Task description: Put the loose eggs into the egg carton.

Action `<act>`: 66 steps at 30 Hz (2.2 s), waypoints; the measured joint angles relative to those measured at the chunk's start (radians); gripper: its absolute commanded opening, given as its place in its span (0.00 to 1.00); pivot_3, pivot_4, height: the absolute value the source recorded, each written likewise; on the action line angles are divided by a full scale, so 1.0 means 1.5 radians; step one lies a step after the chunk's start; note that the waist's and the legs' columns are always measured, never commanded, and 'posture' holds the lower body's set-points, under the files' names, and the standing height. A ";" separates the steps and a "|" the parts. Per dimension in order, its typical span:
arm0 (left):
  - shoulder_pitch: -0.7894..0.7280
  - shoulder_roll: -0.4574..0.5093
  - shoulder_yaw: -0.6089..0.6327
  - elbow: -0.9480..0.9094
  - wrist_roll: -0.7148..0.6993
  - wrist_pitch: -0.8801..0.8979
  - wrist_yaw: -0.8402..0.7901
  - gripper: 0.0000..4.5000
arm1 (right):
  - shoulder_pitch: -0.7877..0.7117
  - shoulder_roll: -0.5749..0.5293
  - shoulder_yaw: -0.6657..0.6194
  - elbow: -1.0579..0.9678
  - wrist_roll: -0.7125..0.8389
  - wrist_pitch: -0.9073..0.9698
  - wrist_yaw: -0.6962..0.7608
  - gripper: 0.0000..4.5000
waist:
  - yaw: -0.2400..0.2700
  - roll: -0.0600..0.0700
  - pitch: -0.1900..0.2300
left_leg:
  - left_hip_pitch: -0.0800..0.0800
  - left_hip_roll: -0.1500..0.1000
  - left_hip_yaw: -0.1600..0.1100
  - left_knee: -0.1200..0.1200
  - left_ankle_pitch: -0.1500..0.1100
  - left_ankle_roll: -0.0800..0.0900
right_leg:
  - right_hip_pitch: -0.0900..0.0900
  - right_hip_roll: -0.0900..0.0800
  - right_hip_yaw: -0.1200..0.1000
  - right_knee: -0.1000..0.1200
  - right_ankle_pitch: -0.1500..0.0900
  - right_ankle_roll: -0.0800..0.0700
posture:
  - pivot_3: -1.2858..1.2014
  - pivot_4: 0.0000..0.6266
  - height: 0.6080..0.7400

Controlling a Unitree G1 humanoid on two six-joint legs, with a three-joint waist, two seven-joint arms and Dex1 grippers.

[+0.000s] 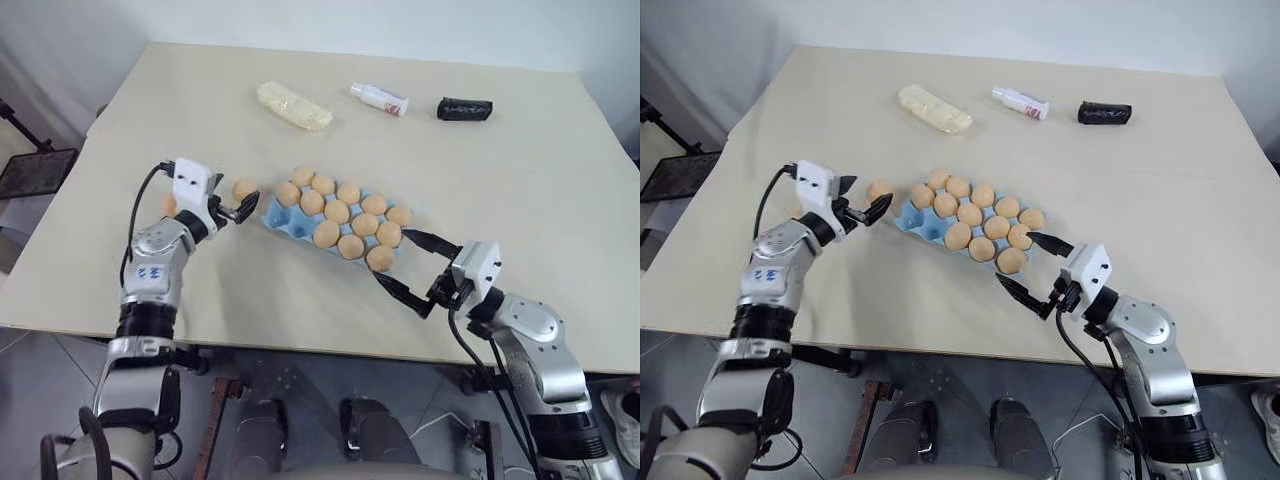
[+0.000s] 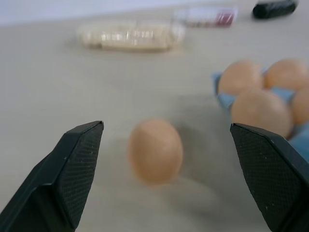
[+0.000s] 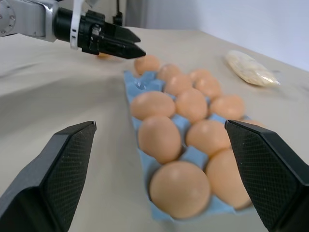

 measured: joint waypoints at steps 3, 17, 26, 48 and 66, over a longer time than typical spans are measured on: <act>-0.043 -0.014 -0.003 0.094 0.013 -0.042 0.004 1.00 | 0.020 0.000 -0.006 -0.007 -0.005 -0.006 -0.016 1.00 | 0.002 0.000 0.000 | 0.000 0.000 0.000 0.001 0.000 0.000 | 0.000 0.000 0.000 0.000 0.000 0.000 | 0.52 0.24 1.00; -0.125 -0.028 -0.002 0.293 0.033 -0.141 0.001 0.38 | 0.075 0.008 -0.025 -0.041 -0.006 -0.007 -0.075 1.00 | 0.001 0.000 0.000 | 0.000 0.000 0.002 0.001 0.000 0.000 | 0.000 0.000 0.001 0.001 0.000 0.001 | 0.52 0.24 1.00; -0.023 -0.011 0.025 0.074 -0.065 -0.207 -0.237 0.38 | 0.075 0.009 -0.025 -0.042 -0.006 -0.008 -0.076 1.00 | 0.001 0.000 0.000 | 0.001 0.000 0.002 0.001 0.000 0.000 | 0.000 0.000 0.002 0.002 0.000 0.001 | 0.52 0.24 1.00; 0.019 -0.043 -0.054 0.043 -0.040 -0.232 -0.298 0.80 | 0.064 0.009 -0.022 -0.069 -0.006 0.012 -0.085 1.00 | -0.003 0.000 0.000 | 0.001 0.000 0.002 0.002 0.001 0.001 | 0.000 0.000 0.003 0.004 0.000 0.000 | 0.52 0.24 1.00; 0.461 0.074 0.235 -0.319 -0.108 -0.086 -0.040 1.00 | 0.002 -0.008 0.000 -0.030 0.012 0.021 -0.001 1.00 | 0.000 0.000 0.000 | 0.002 -0.001 0.001 0.000 0.000 -0.001 | 0.001 -0.007 -0.001 0.003 0.000 -0.001 | 0.52 0.24 1.00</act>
